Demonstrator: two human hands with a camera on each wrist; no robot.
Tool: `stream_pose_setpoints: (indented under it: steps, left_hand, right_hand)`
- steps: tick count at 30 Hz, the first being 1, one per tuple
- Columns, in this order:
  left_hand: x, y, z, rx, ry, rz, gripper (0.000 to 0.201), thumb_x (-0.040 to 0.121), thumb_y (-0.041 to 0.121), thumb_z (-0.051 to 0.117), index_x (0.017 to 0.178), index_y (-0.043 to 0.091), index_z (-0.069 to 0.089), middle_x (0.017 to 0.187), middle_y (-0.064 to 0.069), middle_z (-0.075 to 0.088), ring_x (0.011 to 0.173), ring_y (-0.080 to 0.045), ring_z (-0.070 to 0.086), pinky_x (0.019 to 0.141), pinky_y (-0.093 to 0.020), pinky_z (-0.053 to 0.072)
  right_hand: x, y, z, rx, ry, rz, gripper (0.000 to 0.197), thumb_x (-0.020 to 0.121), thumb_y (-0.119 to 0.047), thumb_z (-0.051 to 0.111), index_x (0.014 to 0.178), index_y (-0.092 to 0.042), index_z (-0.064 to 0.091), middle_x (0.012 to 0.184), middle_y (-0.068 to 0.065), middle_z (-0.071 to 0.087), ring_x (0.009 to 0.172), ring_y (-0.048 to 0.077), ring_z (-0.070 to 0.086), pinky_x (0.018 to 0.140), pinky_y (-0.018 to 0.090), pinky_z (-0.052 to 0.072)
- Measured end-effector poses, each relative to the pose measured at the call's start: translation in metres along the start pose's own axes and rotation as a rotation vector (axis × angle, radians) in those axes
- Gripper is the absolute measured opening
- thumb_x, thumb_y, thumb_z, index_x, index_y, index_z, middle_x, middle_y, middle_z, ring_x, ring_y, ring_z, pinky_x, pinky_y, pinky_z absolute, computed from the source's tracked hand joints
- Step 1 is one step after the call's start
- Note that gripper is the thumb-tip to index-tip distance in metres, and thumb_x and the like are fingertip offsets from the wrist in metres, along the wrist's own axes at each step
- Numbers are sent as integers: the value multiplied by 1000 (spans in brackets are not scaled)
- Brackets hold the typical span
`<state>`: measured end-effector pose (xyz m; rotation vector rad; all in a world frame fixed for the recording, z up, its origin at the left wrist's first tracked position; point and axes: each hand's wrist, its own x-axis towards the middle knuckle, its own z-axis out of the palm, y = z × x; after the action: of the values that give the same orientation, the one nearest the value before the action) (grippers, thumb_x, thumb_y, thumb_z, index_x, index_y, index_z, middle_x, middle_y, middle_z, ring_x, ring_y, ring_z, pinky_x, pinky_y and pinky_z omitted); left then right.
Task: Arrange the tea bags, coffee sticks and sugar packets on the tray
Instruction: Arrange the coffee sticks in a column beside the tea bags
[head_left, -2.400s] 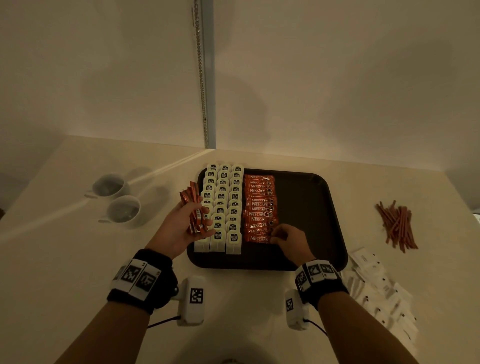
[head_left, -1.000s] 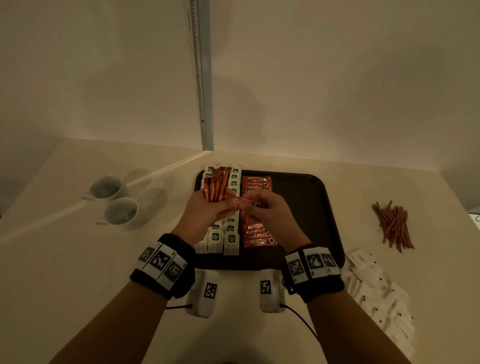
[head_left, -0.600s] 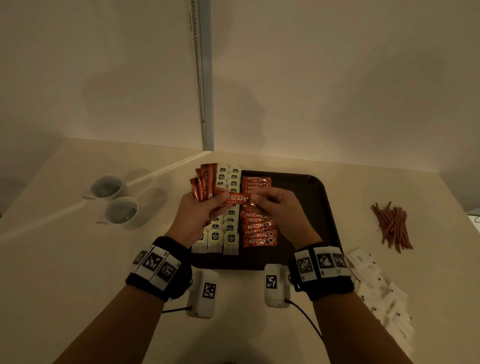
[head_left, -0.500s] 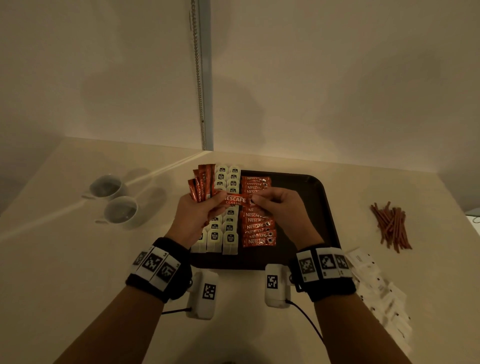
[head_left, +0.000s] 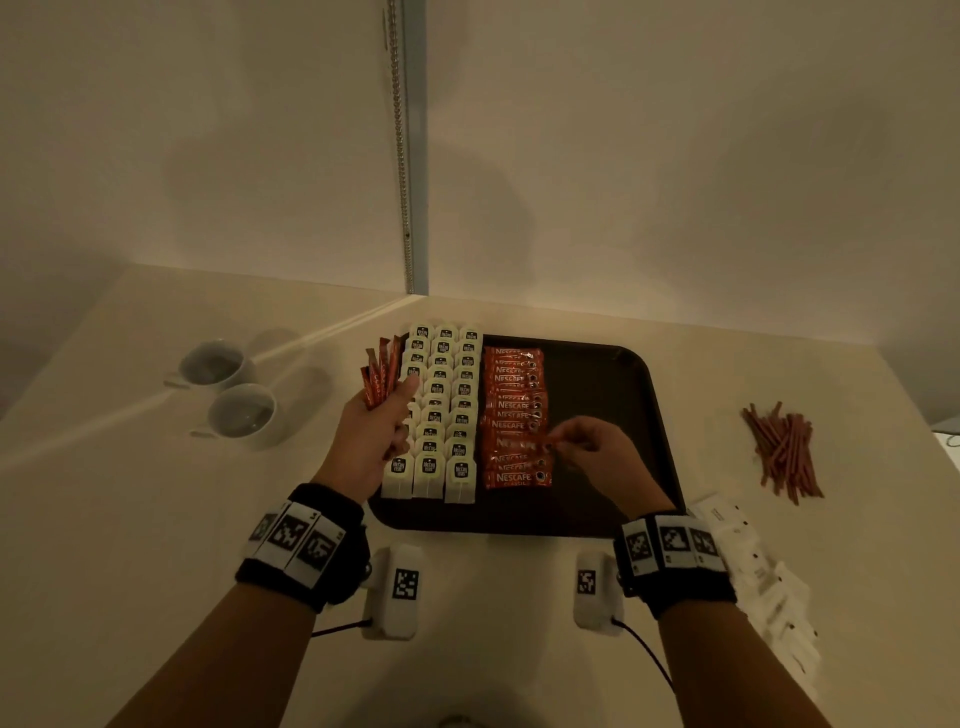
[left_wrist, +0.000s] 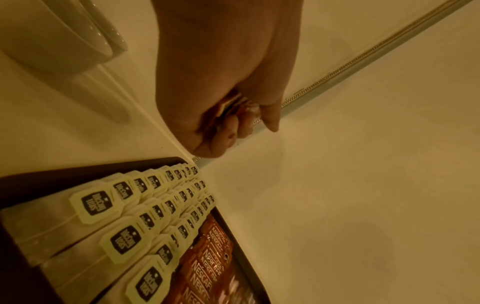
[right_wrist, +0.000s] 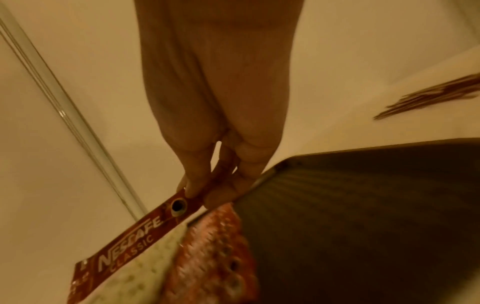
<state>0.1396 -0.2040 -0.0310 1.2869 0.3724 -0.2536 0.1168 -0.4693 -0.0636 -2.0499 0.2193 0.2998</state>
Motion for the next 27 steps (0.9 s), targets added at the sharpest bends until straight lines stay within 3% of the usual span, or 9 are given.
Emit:
stream_pose_setpoints:
  steps: [3, 7, 12, 16, 20, 27]
  left_hand:
    - [0, 1, 1, -133, -35, -101, 13, 95, 14, 49, 84, 20, 46, 55, 5, 36, 41, -8, 29, 37, -19, 26]
    - [2, 0, 1, -172, -66, -157, 12, 94, 13, 42, 84, 20, 40, 59, 2, 38, 43, -9, 31, 38, -18, 25]
    - [2, -1, 1, -142, -76, -149, 5, 94, 15, 43, 90, 18, 43, 60, 1, 45, 44, -10, 37, 38, -19, 27]
    - [0, 0, 1, -130, -69, -153, 2, 95, 14, 44, 94, 14, 46, 67, -3, 55, 48, -14, 48, 38, -20, 33]
    - [-3, 2, 6, -98, -46, -138, 12, 96, 14, 44, 102, 11, 54, 77, -6, 62, 59, -16, 61, 43, -20, 43]
    - [-3, 0, 5, -65, -73, -130, 23, 96, 11, 49, 115, 0, 56, 83, -7, 64, 65, -14, 66, 46, -18, 50]
  right_hand:
    - [1, 34, 6, -162, -55, 89, 18, 91, -8, 55, 89, -26, 60, 98, -7, 62, 88, 8, 59, 73, 17, 47]
    - [2, 54, 22, -158, -79, 174, 12, 90, -9, 58, 97, -18, 62, 101, -5, 60, 86, 1, 55, 67, 12, 42]
    - [6, 60, 32, -205, 46, 171, 10, 88, -9, 62, 94, -17, 61, 97, -6, 58, 94, 9, 55, 85, 25, 47]
    - [7, 59, 35, -207, 87, 158, 9, 87, -10, 63, 94, -15, 62, 93, -6, 59, 91, 9, 55, 79, 21, 43]
    - [8, 58, 39, -212, 106, 164, 7, 88, -12, 62, 95, -14, 63, 93, -4, 60, 89, 10, 57, 79, 22, 46]
    - [5, 57, 39, -227, 114, 168, 3, 89, -14, 61, 90, -17, 61, 92, -5, 59, 90, 10, 57, 82, 23, 47]
